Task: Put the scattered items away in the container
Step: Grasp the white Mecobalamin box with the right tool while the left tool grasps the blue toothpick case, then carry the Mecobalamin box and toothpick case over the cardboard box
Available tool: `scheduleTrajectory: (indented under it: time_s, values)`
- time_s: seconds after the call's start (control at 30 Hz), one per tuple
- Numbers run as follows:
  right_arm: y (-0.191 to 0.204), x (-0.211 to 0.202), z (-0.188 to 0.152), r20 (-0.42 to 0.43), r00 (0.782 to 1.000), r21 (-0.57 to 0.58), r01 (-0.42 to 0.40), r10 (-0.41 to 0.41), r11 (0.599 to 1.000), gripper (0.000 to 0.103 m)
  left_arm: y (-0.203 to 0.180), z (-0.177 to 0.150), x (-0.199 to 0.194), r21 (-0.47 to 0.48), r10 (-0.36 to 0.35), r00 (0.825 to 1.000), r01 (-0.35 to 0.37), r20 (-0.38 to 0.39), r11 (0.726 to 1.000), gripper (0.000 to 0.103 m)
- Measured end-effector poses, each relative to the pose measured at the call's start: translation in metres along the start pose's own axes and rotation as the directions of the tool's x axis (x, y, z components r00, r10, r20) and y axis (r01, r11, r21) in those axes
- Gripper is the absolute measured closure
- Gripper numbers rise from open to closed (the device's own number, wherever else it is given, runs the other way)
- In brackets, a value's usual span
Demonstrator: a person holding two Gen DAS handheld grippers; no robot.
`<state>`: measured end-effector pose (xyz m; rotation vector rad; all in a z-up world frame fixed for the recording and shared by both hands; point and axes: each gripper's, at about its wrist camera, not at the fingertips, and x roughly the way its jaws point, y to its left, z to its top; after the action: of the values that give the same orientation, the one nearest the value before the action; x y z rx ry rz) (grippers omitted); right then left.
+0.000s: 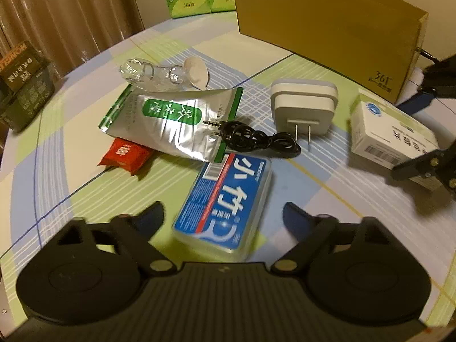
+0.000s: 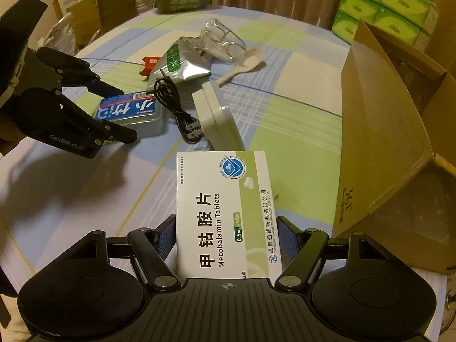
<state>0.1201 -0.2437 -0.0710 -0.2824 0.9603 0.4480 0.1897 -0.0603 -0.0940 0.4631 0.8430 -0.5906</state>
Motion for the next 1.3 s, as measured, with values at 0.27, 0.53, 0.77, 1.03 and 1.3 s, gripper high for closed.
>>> scheduleTrajectory:
  time_s: [0.27,0.53,0.77,1.03,1.3]
  values:
    - [0.005,-0.008,-0.008,-0.004,1.000,0.018,-0.011,0.011,1.000,0.033,-0.019,-0.008,-0.020,-0.079,-0.027,0.999,0.024,-0.039,0.997,0.052]
    - [0.007,-0.008,-0.018,0.008,1.000,-0.003,-0.001,0.001,1.000,0.032,-0.053,-0.027,-0.043,-0.134,-0.022,0.998,0.015,-0.052,0.991,0.043]
    - [0.001,0.000,-0.019,-0.004,1.000,0.031,-0.013,0.013,0.999,0.027,-0.057,-0.020,-0.035,-0.141,-0.003,0.998,-0.005,-0.057,0.990,0.038]
    - [0.001,-0.007,-0.023,0.019,1.000,0.049,-0.014,0.013,0.999,0.035,-0.057,-0.019,-0.031,-0.161,-0.008,0.997,-0.006,-0.082,0.987,0.052]
    - [-0.001,-0.041,-0.021,0.095,0.995,0.075,0.003,-0.010,0.997,0.035,-0.065,-0.019,-0.054,-0.218,0.013,0.998,-0.027,-0.062,0.976,0.052]
